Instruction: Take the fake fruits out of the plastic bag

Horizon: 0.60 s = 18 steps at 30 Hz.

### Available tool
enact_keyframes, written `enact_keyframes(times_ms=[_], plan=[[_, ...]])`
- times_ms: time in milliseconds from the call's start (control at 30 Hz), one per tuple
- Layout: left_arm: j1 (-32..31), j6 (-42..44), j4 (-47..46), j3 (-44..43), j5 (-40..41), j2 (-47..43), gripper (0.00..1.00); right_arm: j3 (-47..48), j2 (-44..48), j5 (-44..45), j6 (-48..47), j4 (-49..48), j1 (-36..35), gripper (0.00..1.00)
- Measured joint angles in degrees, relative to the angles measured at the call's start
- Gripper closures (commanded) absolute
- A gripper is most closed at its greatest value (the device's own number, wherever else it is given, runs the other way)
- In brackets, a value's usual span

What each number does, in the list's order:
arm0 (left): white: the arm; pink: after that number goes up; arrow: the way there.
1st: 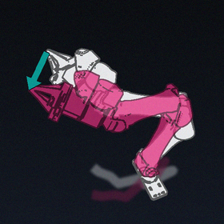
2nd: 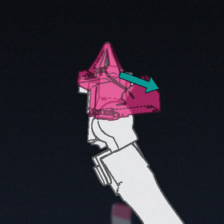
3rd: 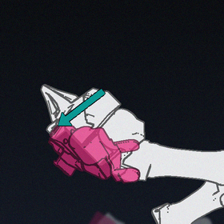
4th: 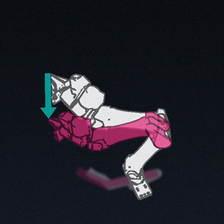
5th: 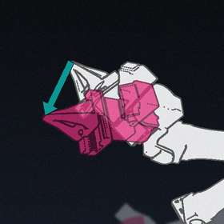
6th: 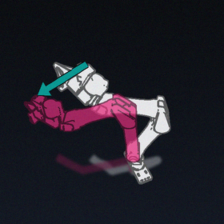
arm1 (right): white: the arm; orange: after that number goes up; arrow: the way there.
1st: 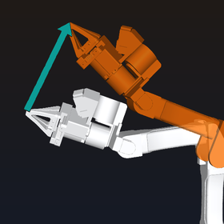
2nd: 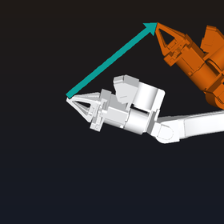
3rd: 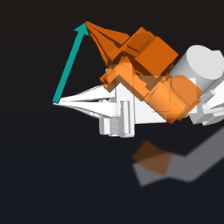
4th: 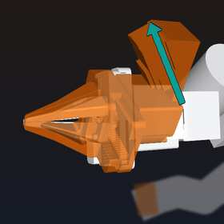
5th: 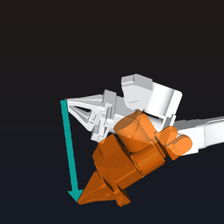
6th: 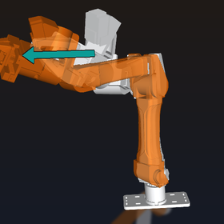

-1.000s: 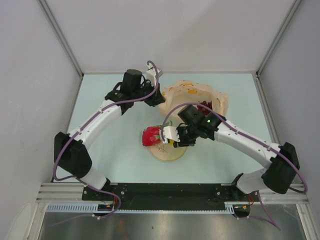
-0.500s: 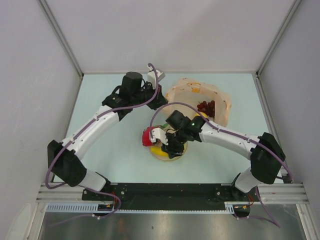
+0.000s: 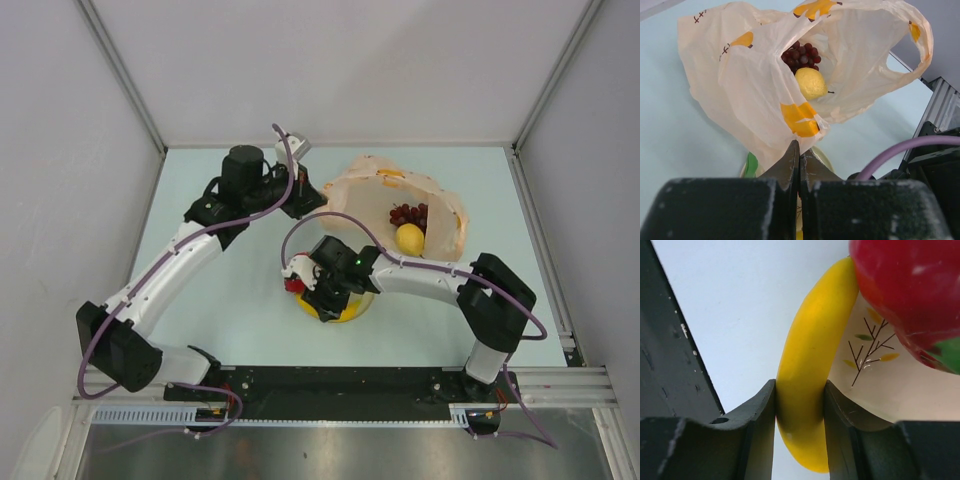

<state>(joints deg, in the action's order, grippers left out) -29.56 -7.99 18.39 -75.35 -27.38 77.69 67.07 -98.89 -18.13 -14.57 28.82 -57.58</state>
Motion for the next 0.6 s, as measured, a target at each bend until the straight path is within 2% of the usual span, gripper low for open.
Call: enact_keyframes(times_ms=[300,333,400,433,600], plan=[[1.6,-1.3,-0.5,0.8,-1.5,-0.9,1.00,0.0,-2.0,3.0,4.2,-0.8,0.0,1.00],[1.7,-1.5,-0.7,0.9,-1.7,-1.0,1.00,0.0,-2.4,3.2,4.8,-1.0,0.0,0.89],[2.0,-1.6,-1.1,1.2,-1.8,-1.2,1.00,0.0,-2.8,3.3,5.9,-1.3,0.0,0.76],[2.1,-1.7,-1.2,1.5,-1.9,-1.4,1.00,0.0,-3.1,3.3,6.3,-1.5,0.0,0.63],[2.8,-2.2,-1.4,2.3,-2.3,-1.9,0.99,0.0,-3.3,2.5,7.3,-1.7,0.1,0.31]])
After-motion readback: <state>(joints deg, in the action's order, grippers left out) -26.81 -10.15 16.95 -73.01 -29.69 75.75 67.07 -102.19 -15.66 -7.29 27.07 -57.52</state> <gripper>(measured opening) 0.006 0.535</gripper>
